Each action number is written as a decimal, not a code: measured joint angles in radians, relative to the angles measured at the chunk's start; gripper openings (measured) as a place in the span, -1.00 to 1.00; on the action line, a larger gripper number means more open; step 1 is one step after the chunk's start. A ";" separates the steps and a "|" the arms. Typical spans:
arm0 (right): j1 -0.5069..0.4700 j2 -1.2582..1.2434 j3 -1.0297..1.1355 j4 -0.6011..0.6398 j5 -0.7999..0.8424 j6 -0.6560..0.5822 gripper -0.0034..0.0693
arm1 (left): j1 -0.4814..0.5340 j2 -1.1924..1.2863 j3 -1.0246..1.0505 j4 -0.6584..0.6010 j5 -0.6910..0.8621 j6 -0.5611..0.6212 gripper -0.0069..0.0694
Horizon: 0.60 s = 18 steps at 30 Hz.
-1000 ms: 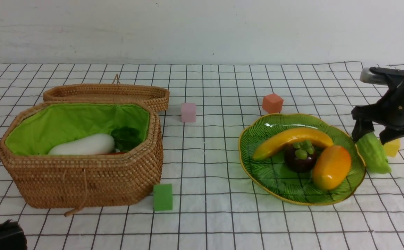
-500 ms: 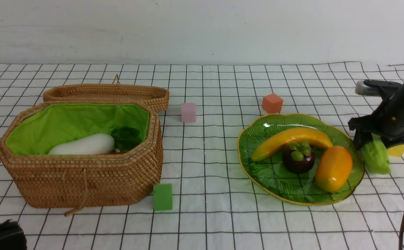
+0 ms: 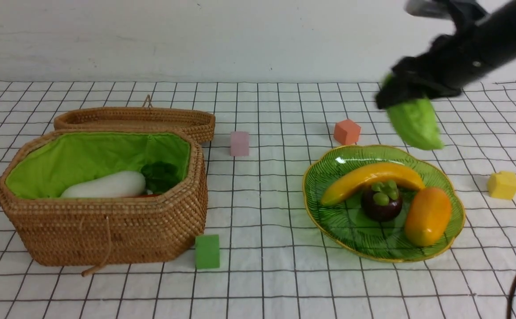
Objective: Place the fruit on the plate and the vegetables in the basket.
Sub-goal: Take a chayote with your right arm and place it on the basket on the left.
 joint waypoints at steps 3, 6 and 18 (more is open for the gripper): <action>0.195 -0.002 0.000 0.135 -0.105 -0.160 0.32 | 0.000 0.000 0.000 0.082 0.005 -0.074 -0.76; 0.347 0.030 0.000 0.220 -0.279 -0.321 0.32 | 0.000 0.000 0.000 0.108 0.003 -0.089 -0.75; 0.651 0.286 0.000 0.560 -1.017 -0.930 0.76 | 0.000 0.000 0.000 0.098 -0.002 -0.096 -0.74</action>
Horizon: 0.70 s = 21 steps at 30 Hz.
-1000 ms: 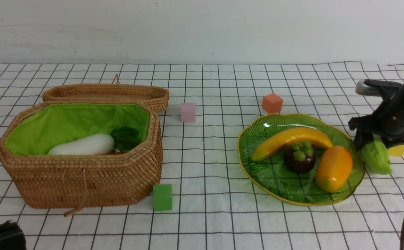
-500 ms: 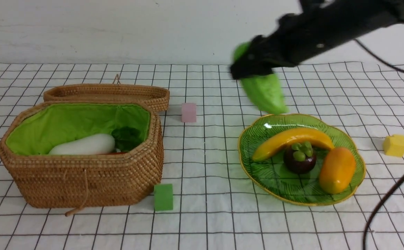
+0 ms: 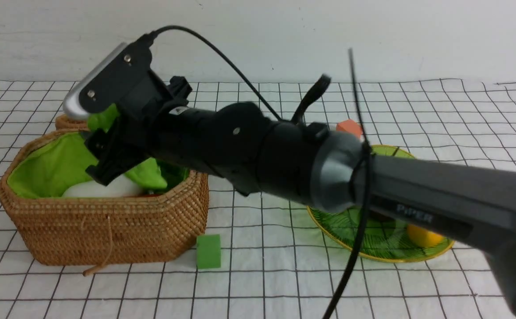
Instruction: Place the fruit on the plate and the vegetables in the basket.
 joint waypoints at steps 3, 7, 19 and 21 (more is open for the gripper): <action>0.021 0.011 0.000 0.113 -0.063 -0.126 0.95 | 0.000 0.000 0.000 -0.002 -0.001 0.000 -0.72; 0.040 -0.039 0.002 0.296 -0.080 -0.209 0.91 | 0.000 0.000 0.000 -0.006 -0.001 0.000 -0.72; 0.138 -0.590 0.285 0.572 -0.404 -0.551 0.62 | 0.000 0.000 0.000 -0.032 -0.066 0.001 -0.71; 0.142 -0.660 0.359 0.581 -0.468 -0.559 0.62 | 0.000 0.000 0.000 -0.038 -0.095 0.002 -0.71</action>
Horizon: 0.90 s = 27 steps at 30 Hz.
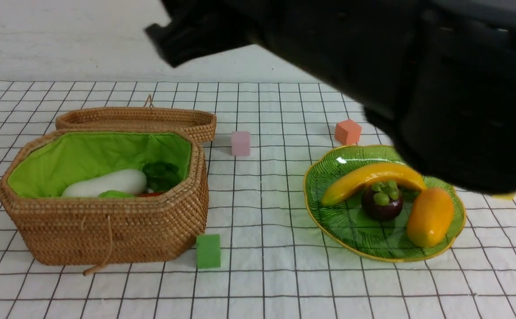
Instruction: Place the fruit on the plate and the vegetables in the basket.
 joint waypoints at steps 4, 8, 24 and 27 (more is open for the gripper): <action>0.006 -0.171 0.194 0.015 -0.176 0.026 0.61 | 0.000 0.000 0.000 -0.061 -0.058 0.018 -0.70; 0.032 -0.329 0.361 0.026 -0.273 0.117 0.60 | 0.000 0.000 0.019 -0.136 -0.132 0.116 -0.70; 0.177 -0.871 0.798 0.038 -0.222 0.418 0.09 | 0.000 0.000 0.403 -0.220 -0.581 0.206 -0.67; 0.177 -0.919 0.802 0.037 -0.222 0.422 -0.02 | 0.000 0.000 0.441 -0.220 -0.573 0.206 -0.66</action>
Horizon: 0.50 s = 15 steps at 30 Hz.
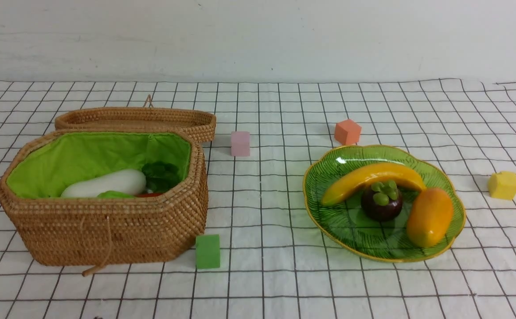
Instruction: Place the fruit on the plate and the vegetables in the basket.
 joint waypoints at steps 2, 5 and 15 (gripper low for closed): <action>0.000 -0.026 0.000 0.000 -0.001 0.001 -0.11 | 0.000 0.000 0.021 0.000 0.020 0.000 -0.66; 0.000 -0.049 0.000 -0.001 -0.001 0.002 -0.21 | 0.000 0.000 0.038 0.000 0.047 0.002 -0.66; -0.100 -0.152 0.019 -0.013 -0.050 -0.033 -0.61 | 0.000 0.000 0.054 0.000 0.141 0.003 -0.63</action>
